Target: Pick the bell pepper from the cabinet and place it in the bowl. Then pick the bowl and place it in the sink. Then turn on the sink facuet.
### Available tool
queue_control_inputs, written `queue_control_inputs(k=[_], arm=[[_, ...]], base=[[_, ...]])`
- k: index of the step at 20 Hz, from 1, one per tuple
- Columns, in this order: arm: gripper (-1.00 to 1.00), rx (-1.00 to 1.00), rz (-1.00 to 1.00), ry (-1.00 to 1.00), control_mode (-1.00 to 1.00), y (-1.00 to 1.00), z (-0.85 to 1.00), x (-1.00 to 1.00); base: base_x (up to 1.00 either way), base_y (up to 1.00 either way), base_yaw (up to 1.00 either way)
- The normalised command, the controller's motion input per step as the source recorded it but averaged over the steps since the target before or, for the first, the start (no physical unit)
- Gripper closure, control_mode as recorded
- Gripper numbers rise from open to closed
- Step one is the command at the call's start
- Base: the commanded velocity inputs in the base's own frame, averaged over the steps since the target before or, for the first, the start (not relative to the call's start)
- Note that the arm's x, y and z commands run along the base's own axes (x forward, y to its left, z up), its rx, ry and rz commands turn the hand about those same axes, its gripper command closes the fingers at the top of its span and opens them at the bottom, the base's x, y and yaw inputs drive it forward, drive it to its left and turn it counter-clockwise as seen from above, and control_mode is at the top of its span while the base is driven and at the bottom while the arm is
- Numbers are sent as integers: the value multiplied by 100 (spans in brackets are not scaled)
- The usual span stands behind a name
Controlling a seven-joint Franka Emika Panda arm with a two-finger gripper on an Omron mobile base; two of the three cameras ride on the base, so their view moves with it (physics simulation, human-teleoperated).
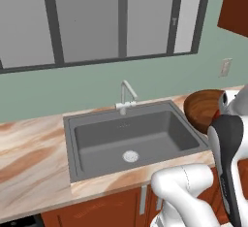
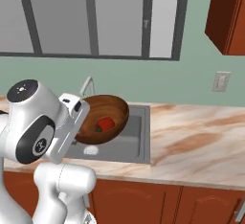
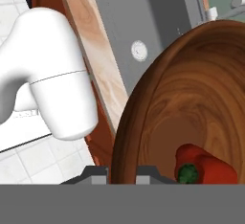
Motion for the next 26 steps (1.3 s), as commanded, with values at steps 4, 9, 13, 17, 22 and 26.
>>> queue_control_inputs(k=[4,9,13,17,22,26], arm=[[100,0,0,0,100,0,0,0],[100,0,0,0,100,0,0,0],[100,0,0,0,100,0,0,0],[100,0,11,3,-100,0,-21,53],[100,0,37,9,-100,0,-77,92],[100,0,52,10,-100,0,-100,74]], base=[[31,0,22],[63,0,10],[47,0,3],[14,0,1],[0,0,0],[0,0,0]])
